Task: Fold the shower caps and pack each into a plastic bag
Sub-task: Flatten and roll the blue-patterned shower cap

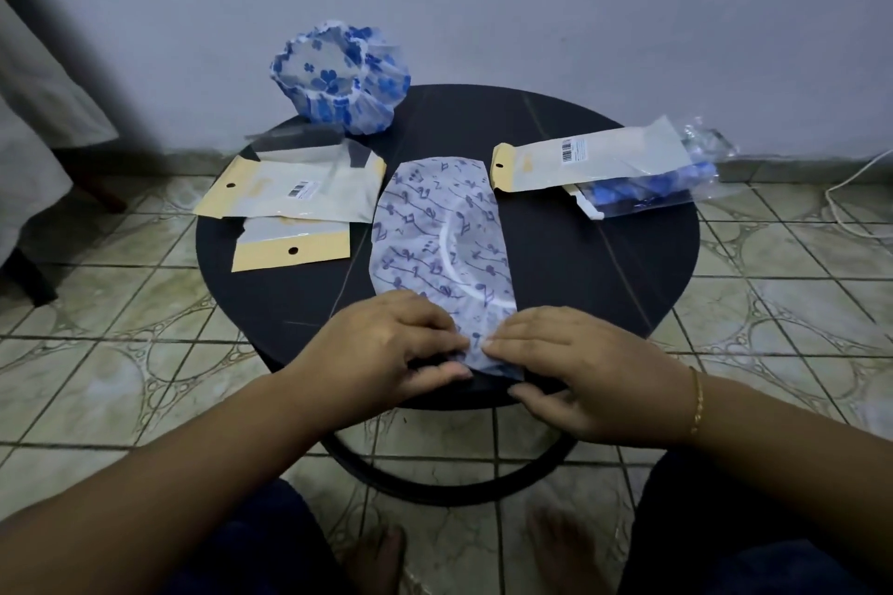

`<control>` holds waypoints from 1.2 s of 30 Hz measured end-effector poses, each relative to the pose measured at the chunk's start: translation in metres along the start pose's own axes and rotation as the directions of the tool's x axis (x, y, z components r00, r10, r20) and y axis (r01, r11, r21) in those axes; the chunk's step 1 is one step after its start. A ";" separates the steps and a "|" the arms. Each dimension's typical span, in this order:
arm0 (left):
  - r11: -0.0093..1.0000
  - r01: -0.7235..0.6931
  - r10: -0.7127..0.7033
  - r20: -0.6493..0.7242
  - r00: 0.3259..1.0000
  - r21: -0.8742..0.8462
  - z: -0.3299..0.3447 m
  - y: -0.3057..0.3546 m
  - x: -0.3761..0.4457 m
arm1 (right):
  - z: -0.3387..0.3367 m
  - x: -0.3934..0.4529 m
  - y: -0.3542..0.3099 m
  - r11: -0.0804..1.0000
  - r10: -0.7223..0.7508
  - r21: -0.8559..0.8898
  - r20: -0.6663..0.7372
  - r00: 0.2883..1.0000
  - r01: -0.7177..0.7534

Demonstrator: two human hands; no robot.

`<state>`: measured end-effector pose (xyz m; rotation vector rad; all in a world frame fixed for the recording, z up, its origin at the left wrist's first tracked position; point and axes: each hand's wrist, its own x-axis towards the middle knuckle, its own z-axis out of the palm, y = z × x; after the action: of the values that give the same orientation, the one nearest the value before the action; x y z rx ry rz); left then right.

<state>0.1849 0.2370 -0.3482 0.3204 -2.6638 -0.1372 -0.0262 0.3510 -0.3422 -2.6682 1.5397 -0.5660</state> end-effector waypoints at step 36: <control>0.759 0.554 -0.553 0.109 0.826 -0.343 0.001 0.002 0.041 | 0.005 0.042 0.000 0.594 0.769 0.501 -0.123 0.628 -0.629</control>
<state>0.1482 0.2284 -0.3313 0.9766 -2.3894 -0.8033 -0.0059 0.3144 -0.3339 -1.4764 2.0797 -1.1373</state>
